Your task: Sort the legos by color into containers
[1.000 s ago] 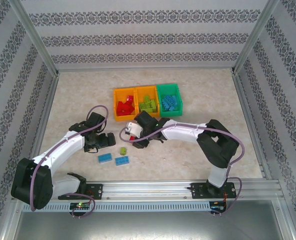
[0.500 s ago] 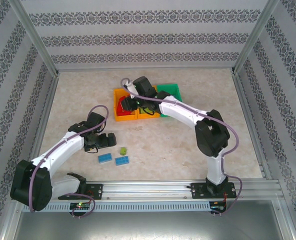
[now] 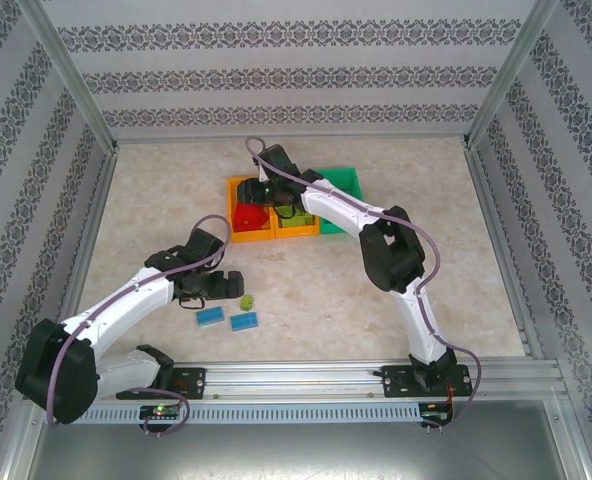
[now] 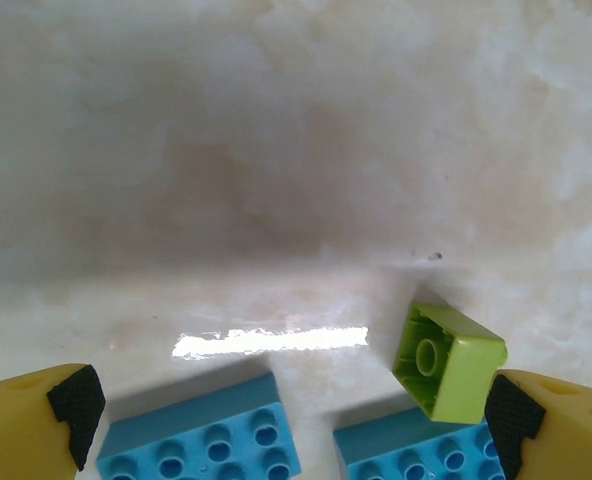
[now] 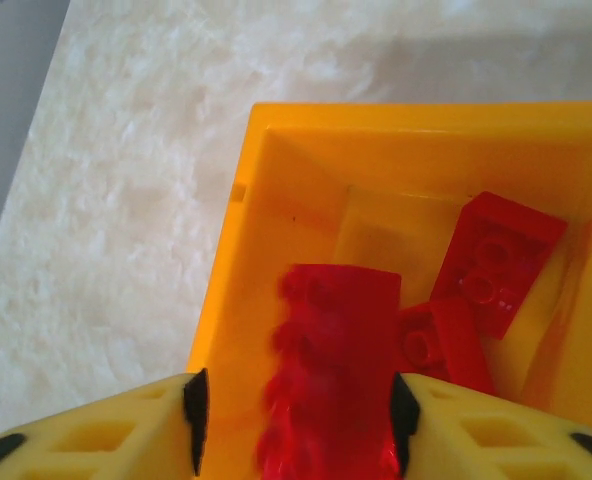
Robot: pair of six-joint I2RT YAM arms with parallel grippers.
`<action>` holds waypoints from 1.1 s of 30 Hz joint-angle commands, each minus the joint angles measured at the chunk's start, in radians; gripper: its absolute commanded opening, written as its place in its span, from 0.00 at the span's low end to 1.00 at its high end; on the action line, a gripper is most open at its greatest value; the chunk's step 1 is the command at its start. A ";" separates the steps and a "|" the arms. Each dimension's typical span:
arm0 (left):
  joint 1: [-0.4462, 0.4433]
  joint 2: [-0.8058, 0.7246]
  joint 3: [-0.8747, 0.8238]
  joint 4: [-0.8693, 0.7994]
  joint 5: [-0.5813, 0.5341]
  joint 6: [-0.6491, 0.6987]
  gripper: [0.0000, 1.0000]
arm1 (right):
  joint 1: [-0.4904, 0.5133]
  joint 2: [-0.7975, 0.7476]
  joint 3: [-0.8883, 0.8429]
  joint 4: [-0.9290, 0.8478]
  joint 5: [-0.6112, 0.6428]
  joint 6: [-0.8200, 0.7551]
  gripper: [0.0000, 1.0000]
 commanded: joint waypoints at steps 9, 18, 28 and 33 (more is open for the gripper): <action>-0.148 0.140 0.093 0.007 -0.014 0.042 0.95 | -0.009 -0.063 -0.009 -0.013 -0.014 0.062 0.74; -0.219 0.226 0.125 0.001 -0.006 0.003 0.88 | -0.025 -0.297 -0.247 0.030 0.035 0.051 0.80; -0.238 0.321 0.176 -0.007 -0.017 -0.019 0.63 | -0.121 -0.544 -0.595 0.051 0.104 0.020 0.84; -0.242 0.358 0.193 -0.001 -0.004 -0.014 0.55 | -0.198 -0.676 -0.771 0.057 0.127 0.022 0.85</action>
